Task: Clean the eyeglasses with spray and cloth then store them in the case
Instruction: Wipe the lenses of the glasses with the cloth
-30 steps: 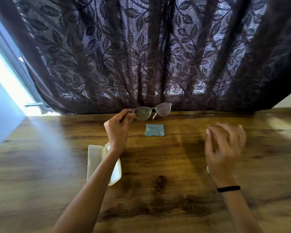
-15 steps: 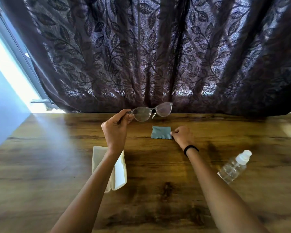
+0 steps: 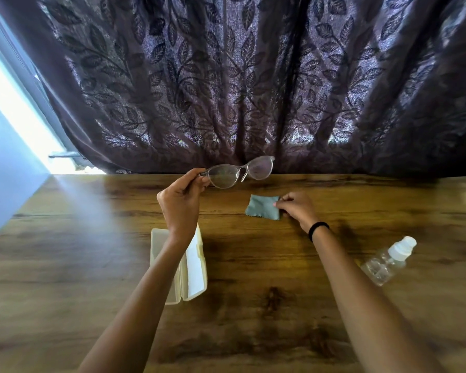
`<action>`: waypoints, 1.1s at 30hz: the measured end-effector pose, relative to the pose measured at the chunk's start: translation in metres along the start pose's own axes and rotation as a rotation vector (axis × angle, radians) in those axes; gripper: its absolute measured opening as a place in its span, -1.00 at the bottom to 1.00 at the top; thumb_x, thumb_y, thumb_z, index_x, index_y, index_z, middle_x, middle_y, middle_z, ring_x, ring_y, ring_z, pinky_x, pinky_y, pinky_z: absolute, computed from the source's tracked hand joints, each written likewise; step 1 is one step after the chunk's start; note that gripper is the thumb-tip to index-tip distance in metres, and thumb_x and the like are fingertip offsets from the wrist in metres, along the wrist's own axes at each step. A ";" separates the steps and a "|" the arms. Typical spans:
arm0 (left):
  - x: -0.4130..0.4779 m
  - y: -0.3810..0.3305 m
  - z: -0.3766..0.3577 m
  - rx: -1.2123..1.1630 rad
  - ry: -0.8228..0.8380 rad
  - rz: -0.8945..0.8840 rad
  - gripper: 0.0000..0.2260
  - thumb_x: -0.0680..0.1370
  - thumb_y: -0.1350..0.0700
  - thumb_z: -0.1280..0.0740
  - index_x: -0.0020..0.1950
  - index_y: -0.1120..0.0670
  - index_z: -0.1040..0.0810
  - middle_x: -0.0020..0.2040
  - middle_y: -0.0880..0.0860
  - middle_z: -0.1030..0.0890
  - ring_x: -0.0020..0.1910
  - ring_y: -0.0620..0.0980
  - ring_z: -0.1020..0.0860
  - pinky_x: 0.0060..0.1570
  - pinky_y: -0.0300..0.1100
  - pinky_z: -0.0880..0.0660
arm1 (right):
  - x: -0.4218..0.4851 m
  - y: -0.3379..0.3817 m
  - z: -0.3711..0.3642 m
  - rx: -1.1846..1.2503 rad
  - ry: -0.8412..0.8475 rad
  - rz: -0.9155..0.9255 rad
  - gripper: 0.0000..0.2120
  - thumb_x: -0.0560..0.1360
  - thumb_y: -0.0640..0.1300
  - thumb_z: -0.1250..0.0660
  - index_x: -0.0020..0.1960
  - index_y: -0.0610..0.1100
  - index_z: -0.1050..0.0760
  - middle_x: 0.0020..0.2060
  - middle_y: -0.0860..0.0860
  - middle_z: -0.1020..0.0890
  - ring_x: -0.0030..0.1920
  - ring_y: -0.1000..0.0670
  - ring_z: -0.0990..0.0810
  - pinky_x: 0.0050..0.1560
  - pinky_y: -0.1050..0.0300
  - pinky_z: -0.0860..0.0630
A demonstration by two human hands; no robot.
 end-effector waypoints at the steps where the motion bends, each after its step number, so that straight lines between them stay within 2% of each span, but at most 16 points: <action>1: 0.000 0.000 -0.001 -0.008 0.002 0.006 -0.81 0.43 0.34 -0.39 0.03 0.32 -0.60 -0.17 -0.06 -0.61 -0.30 -0.41 -0.56 -0.25 -0.51 -0.48 | -0.003 -0.003 -0.001 0.091 0.029 -0.005 -0.81 0.42 -0.28 -0.39 -0.29 -0.14 -0.42 -0.23 -0.04 -0.54 -0.16 0.02 -0.54 -0.38 0.28 -0.52; 3: -0.001 0.002 -0.004 -0.030 0.011 0.030 -0.80 0.43 0.34 -0.39 0.04 0.27 -0.59 -0.23 -0.18 -0.64 -0.31 -0.37 -0.57 -0.23 -0.49 -0.50 | -0.010 -0.011 -0.001 0.237 0.062 -0.017 -0.81 0.45 -0.32 -0.35 -0.24 -0.14 -0.39 -0.14 -0.08 -0.54 -0.11 0.00 -0.57 -0.38 0.32 -0.56; 5: -0.003 0.001 -0.007 -0.032 0.026 0.038 -0.77 0.43 0.34 -0.39 0.08 0.19 -0.57 -0.31 -0.35 -0.60 -0.31 -0.36 -0.58 -0.22 -0.47 -0.51 | -0.019 -0.020 0.004 0.333 0.038 -0.019 -0.79 0.46 -0.35 -0.32 -0.18 -0.12 -0.34 -0.06 -0.13 -0.52 -0.18 0.02 -0.58 -0.41 0.34 -0.55; 6: -0.004 -0.001 -0.008 -0.035 0.029 0.039 -0.76 0.43 0.34 -0.39 0.08 0.19 -0.56 -0.32 -0.36 -0.60 -0.31 -0.36 -0.58 -0.22 -0.47 -0.51 | -0.022 -0.025 0.008 0.364 0.013 -0.019 -0.77 0.47 -0.37 -0.31 -0.16 -0.11 -0.32 -0.04 -0.16 -0.51 -0.24 0.03 -0.59 -0.42 0.34 -0.54; 8: -0.004 -0.003 -0.009 -0.045 0.025 0.034 -0.78 0.43 0.34 -0.39 0.07 0.23 -0.58 -0.25 -0.21 -0.63 -0.32 -0.36 -0.57 -0.22 -0.46 -0.51 | -0.027 -0.032 0.013 0.388 -0.019 -0.007 -0.75 0.47 -0.40 -0.29 -0.12 -0.10 -0.32 -0.04 -0.21 -0.52 -0.34 0.05 -0.61 -0.41 0.33 -0.55; 10: -0.005 -0.006 -0.011 -0.051 0.027 0.023 -0.80 0.43 0.33 -0.39 0.06 0.27 -0.59 -0.18 -0.06 -0.63 -0.30 -0.33 -0.59 -0.19 -0.42 -0.54 | -0.031 -0.032 0.014 0.358 -0.013 0.014 -0.80 0.47 -0.41 -0.28 -0.05 -0.14 -0.37 -0.06 -0.22 -0.55 -0.33 0.03 -0.60 -0.39 0.32 -0.56; 13: -0.006 -0.009 -0.013 -0.068 0.033 0.032 -0.82 0.44 0.34 -0.38 0.04 0.30 -0.60 -0.15 0.01 -0.64 -0.28 -0.30 -0.60 -0.18 -0.39 -0.55 | -0.032 -0.028 0.012 0.318 -0.016 0.027 -0.82 0.47 -0.37 -0.30 0.04 -0.20 -0.44 -0.08 -0.20 -0.58 -0.32 0.03 -0.58 -0.39 0.34 -0.55; 18: -0.005 -0.012 -0.008 -0.051 0.023 0.034 -0.81 0.45 0.34 -0.38 0.06 0.25 -0.60 -0.17 -0.03 -0.64 -0.28 -0.28 -0.61 -0.18 -0.36 -0.57 | -0.030 -0.024 0.010 0.273 -0.111 0.019 -0.85 0.42 -0.28 -0.41 -0.05 -0.19 -0.48 -0.15 -0.17 -0.63 -0.39 0.06 -0.56 -0.45 0.33 -0.53; 21: -0.004 -0.013 -0.004 -0.034 0.018 0.017 -0.81 0.45 0.32 -0.38 0.05 0.22 -0.60 -0.18 -0.06 -0.63 -0.28 -0.29 -0.61 -0.18 -0.36 -0.57 | -0.028 -0.018 0.003 0.176 -0.105 0.059 -0.83 0.39 -0.27 -0.43 -0.06 -0.16 -0.50 -0.18 -0.11 -0.63 -0.40 0.07 -0.55 -0.44 0.31 -0.52; 26: -0.004 -0.011 -0.002 -0.013 0.021 0.009 -0.83 0.45 0.29 -0.39 0.02 0.25 -0.62 -0.19 0.02 -0.65 -0.26 -0.25 -0.62 -0.18 -0.32 -0.58 | -0.031 -0.013 -0.002 0.111 -0.099 0.108 -0.84 0.43 -0.33 -0.37 -0.03 -0.16 -0.57 -0.14 -0.09 -0.63 -0.30 0.05 -0.57 -0.25 0.18 -0.57; 30: -0.005 -0.011 -0.004 -0.026 0.029 0.017 -0.83 0.45 0.30 -0.38 0.03 0.28 -0.61 -0.18 0.03 -0.65 -0.25 -0.25 -0.63 -0.18 -0.35 -0.57 | -0.039 -0.017 0.003 0.204 -0.080 0.088 -0.85 0.44 -0.35 -0.35 0.00 -0.23 -0.57 -0.18 -0.05 -0.60 -0.26 0.08 -0.58 -0.36 0.36 -0.54; 33: -0.005 -0.011 -0.006 -0.033 0.029 0.025 -0.83 0.45 0.30 -0.38 0.03 0.28 -0.61 -0.18 0.02 -0.64 -0.27 -0.28 -0.62 -0.18 -0.38 -0.56 | -0.051 -0.029 0.011 0.256 -0.096 0.056 -0.85 0.44 -0.35 -0.35 0.00 -0.23 -0.57 -0.15 -0.08 -0.61 -0.22 0.06 -0.60 -0.36 0.36 -0.55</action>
Point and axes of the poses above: each hand's wrist, its own x-axis towards the middle knuckle, its own z-axis out of the back of the hand, y = z × x, the point moved 8 cm from there along x, towards the middle knuckle
